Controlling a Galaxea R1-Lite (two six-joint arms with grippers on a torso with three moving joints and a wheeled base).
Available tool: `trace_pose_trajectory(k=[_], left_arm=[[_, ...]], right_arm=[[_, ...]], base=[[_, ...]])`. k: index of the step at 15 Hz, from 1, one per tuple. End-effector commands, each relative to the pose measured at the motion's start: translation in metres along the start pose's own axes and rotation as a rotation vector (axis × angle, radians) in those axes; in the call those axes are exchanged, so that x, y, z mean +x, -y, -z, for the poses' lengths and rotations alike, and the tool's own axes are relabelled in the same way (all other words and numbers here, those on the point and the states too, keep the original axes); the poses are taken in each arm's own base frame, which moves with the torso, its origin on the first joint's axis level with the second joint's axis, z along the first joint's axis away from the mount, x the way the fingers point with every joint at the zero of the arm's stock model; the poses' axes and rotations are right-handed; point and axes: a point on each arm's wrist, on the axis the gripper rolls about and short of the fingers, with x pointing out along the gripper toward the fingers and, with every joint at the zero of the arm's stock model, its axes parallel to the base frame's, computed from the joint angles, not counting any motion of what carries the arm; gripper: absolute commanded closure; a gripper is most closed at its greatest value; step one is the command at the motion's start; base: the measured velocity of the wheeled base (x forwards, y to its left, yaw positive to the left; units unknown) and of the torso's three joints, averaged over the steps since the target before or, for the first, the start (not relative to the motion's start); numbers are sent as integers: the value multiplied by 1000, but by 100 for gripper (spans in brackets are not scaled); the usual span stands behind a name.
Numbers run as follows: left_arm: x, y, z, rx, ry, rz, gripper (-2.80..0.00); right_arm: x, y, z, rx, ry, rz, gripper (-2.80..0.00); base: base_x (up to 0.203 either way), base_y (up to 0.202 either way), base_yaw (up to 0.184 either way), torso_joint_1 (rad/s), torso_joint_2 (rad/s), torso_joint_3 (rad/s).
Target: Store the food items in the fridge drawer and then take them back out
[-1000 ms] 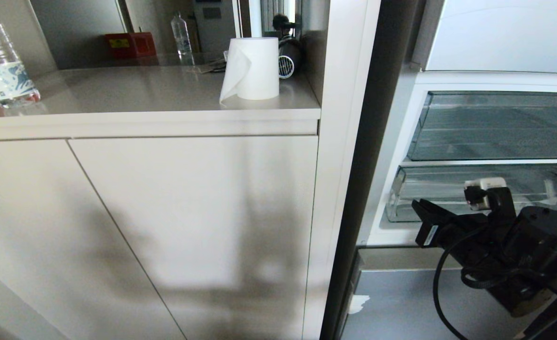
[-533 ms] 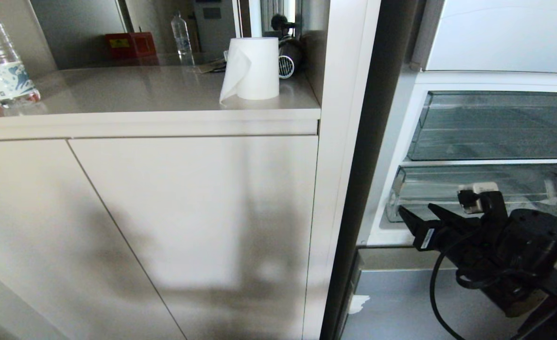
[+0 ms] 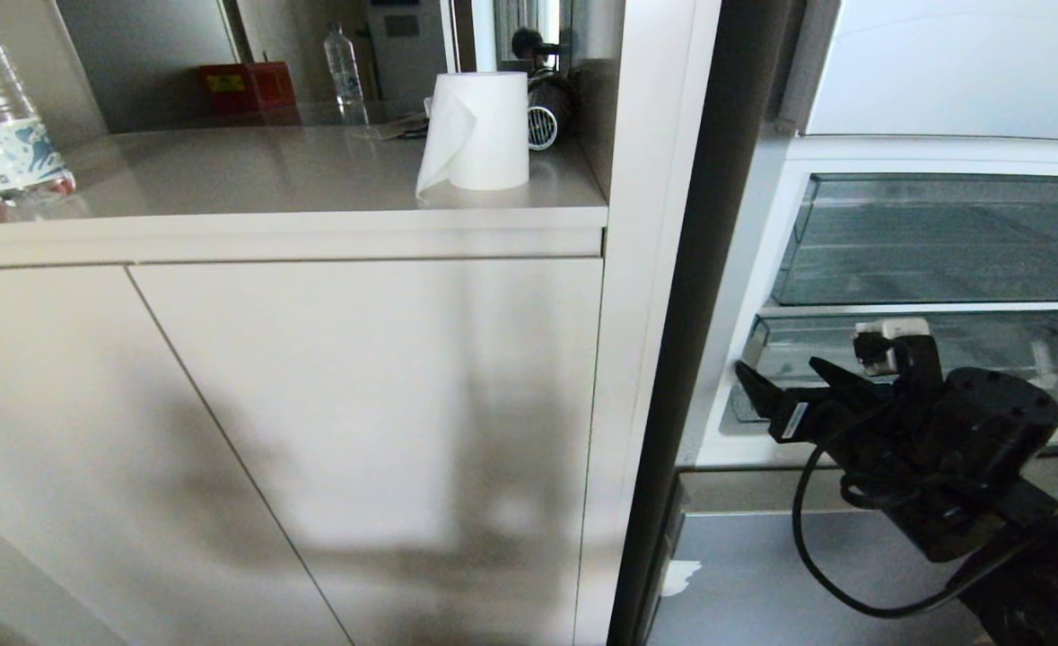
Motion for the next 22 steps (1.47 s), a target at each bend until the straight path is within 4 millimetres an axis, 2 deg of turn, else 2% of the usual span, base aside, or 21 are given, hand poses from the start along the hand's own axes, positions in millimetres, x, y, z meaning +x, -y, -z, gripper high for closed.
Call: trace_pose_trajectory(k=[1,9,16,17,22], left_arm=[[0,0,0,0,0,0,0],[0,0,0,0,0,0,0],[0,0,0,0,0,-1,0],[0,0,0,0,0,-1,0],[0,0,0,0,0,0,0]], right_arm=[[5,1,1,2,10,8,-280],[9,14,-1,4,23,50,-280],[14,10,1,1,22,38,-280],[15,9,0,2,28,34,0],[20,4,0,5,39,20,0]], base=[[0,0,0,0,0,0],[0,0,0,0,0,0],[0,0,0,0,0,0],[0,0,0,0,0,0],[0,0,0,0,0,0]])
